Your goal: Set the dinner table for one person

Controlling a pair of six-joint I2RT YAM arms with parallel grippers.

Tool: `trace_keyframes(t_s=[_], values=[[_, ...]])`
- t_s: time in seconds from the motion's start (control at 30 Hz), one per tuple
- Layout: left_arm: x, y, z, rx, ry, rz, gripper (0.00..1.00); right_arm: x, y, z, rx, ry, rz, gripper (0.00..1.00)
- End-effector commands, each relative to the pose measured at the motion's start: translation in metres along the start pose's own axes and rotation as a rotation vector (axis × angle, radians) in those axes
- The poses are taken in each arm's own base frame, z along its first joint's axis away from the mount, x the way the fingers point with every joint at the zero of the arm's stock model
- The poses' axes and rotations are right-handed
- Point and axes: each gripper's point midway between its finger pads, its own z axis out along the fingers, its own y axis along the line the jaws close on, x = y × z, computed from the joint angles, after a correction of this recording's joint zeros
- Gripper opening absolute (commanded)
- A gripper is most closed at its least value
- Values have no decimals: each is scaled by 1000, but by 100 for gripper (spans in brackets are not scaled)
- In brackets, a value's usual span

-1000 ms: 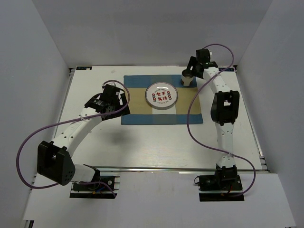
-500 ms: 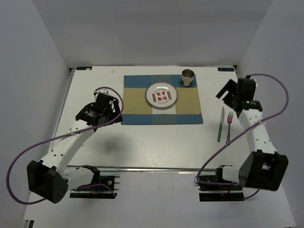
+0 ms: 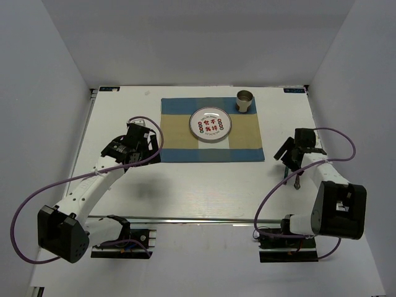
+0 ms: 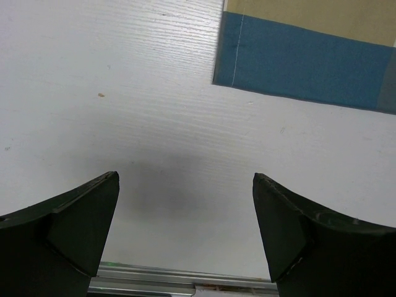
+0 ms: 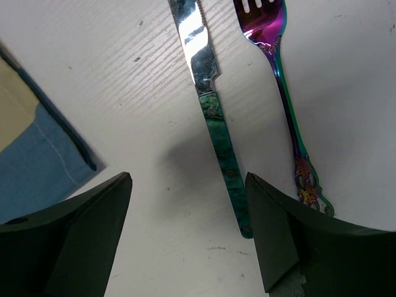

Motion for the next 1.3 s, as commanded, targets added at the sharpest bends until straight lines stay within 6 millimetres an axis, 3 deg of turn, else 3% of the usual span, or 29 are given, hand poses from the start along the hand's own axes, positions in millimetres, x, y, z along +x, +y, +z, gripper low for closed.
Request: trace_keyframes(t_s=[0.0, 0.23, 0.43, 0.67, 0.7, 0.73, 0.9, 1.07, 1.17, 1.2, 1.27], values=[[-6, -7, -5, 50, -29, 7, 98, -15, -4, 8, 36, -47, -25, 79], [-3, -10, -2, 65, -12, 19, 98, -12, -19, 26, 116, -15, -51, 70], [-2, -10, 0, 62, -5, 22, 98, -1, -19, 40, 123, 38, -71, 53], [-2, -11, 0, 62, -2, 25, 98, -1, -10, 42, 73, 44, -101, 18], [-2, -11, 0, 61, -4, 24, 98, -5, -4, 41, 50, 39, -111, 3], [-2, -11, 1, 60, -1, 24, 98, -7, -1, 40, 36, 37, -113, 0], [0, -11, 2, 63, 7, 30, 98, -23, 23, 32, -41, 0, -119, 0], [-1, -12, 3, 62, 5, 28, 98, -56, 60, 0, -152, -115, -199, 0], [0, -13, 3, 67, 9, 31, 98, -65, 86, -13, -234, -117, -291, 0], [0, -13, 3, 70, 9, 31, 98, -47, 107, -11, -308, -46, -353, 0], [0, -13, 3, 72, 9, 33, 98, -33, 121, -10, -339, 21, -430, 0]])
